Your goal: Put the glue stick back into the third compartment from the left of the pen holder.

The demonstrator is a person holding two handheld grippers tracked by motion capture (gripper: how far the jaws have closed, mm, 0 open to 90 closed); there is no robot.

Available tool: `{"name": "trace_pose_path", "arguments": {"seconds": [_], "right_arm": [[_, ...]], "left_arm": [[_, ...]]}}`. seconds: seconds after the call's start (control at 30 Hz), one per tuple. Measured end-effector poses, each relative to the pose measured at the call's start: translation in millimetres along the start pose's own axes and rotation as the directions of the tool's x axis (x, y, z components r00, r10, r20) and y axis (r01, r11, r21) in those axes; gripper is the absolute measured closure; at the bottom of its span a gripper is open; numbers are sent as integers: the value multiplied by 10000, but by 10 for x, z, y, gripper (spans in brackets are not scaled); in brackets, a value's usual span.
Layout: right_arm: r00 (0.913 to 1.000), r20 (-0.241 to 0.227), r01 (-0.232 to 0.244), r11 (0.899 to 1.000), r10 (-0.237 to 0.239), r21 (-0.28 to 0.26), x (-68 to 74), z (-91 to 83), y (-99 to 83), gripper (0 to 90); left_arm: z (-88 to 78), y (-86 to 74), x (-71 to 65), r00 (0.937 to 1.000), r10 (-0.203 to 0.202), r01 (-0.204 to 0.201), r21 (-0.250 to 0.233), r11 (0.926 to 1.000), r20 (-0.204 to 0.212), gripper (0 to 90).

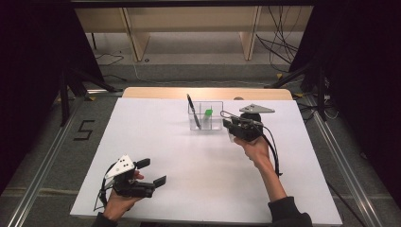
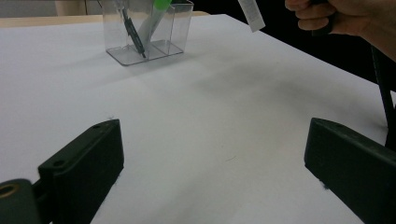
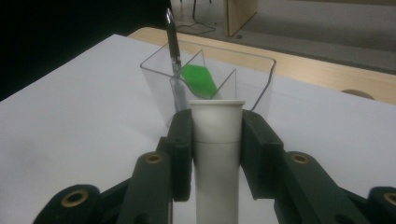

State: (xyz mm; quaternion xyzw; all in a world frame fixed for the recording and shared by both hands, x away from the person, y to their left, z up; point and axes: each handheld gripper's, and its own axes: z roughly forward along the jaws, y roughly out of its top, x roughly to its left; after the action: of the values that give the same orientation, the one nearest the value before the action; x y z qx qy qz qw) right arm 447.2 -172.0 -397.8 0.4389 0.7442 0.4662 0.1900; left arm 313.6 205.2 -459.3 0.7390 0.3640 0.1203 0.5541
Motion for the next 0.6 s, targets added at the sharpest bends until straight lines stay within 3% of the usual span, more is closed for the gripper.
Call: {"name": "trace_pose_path", "arguments": {"seconds": [0.6], "right_arm": [[9992, 111, -367, 9983, 372, -463, -70, 163, 384, 674]], "left_arm": [[1, 1, 2, 10000, -11, 12, -50, 10000, 19, 42]]}}
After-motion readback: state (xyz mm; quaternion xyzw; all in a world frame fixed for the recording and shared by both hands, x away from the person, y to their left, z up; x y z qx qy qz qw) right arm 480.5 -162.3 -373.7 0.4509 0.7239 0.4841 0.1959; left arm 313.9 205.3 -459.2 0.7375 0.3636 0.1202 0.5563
